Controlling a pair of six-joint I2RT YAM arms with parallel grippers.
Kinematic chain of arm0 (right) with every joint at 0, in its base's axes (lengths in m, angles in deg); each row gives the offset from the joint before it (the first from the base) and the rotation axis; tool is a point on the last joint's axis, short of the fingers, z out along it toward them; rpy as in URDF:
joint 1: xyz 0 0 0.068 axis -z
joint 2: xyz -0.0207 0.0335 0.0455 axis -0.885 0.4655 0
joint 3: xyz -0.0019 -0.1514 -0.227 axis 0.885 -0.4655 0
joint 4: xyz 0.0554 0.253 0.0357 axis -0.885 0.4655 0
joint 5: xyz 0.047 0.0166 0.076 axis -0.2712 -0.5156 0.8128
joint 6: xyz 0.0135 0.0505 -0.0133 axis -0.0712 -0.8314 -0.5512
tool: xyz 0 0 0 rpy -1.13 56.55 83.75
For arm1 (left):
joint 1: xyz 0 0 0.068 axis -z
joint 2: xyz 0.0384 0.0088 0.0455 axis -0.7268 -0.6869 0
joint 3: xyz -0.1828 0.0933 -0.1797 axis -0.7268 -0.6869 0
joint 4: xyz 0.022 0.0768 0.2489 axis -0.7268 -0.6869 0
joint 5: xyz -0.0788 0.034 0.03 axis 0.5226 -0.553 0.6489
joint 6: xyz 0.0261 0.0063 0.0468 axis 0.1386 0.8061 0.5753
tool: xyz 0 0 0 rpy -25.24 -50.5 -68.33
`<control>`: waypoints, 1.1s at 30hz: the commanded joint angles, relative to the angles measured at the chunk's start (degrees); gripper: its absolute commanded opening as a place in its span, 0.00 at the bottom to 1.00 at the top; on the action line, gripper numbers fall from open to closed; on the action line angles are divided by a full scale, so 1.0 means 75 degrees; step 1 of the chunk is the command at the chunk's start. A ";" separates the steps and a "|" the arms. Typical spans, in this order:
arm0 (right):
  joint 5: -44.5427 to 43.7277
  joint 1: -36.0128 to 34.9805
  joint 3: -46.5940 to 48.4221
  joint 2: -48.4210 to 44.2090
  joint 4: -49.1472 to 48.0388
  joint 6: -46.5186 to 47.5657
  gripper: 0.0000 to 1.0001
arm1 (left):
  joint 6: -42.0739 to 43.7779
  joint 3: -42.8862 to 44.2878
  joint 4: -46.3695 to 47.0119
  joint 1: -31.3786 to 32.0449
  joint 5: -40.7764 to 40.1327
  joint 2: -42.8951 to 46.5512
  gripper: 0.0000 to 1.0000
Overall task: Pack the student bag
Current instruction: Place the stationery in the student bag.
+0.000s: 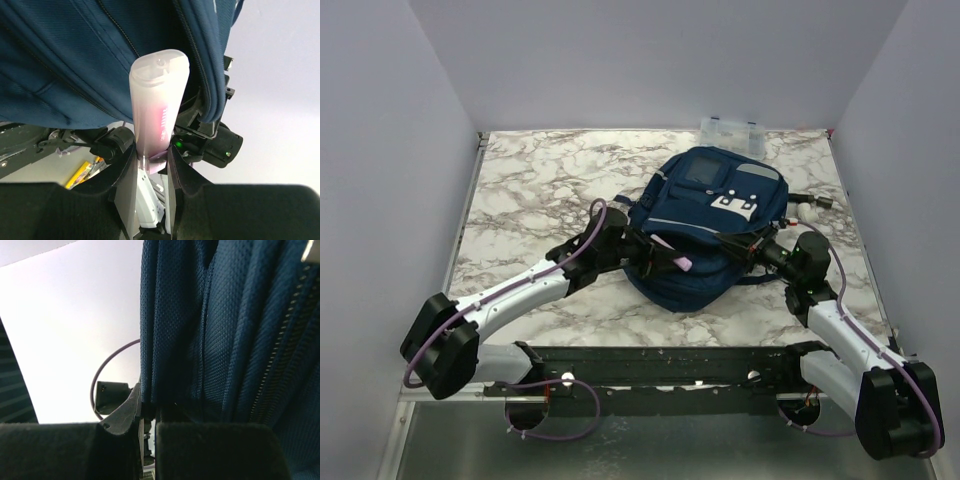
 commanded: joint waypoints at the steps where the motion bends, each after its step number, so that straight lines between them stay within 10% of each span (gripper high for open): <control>1: -0.0119 0.0058 0.0465 -0.0087 -0.0811 -0.0093 0.01 | -0.0627 -0.0055 0.0402 0.0038 0.0273 -0.0168 0.24; 19: -0.0152 0.0055 0.0651 -0.0232 -0.0733 -0.0350 0.00 | -0.1253 0.0466 0.4336 -0.0065 -0.1076 -0.2539 0.26; 28: -0.0232 0.0055 0.0744 -0.0284 -0.0412 -0.0151 0.01 | -0.0808 -0.0178 0.5735 -0.0149 -0.0997 -0.2652 0.74; 33: -0.0168 0.0055 0.0544 -0.0205 -0.0555 -0.0112 0.00 | -0.0009 -0.0778 0.5733 -0.0144 -0.0464 -0.2242 0.76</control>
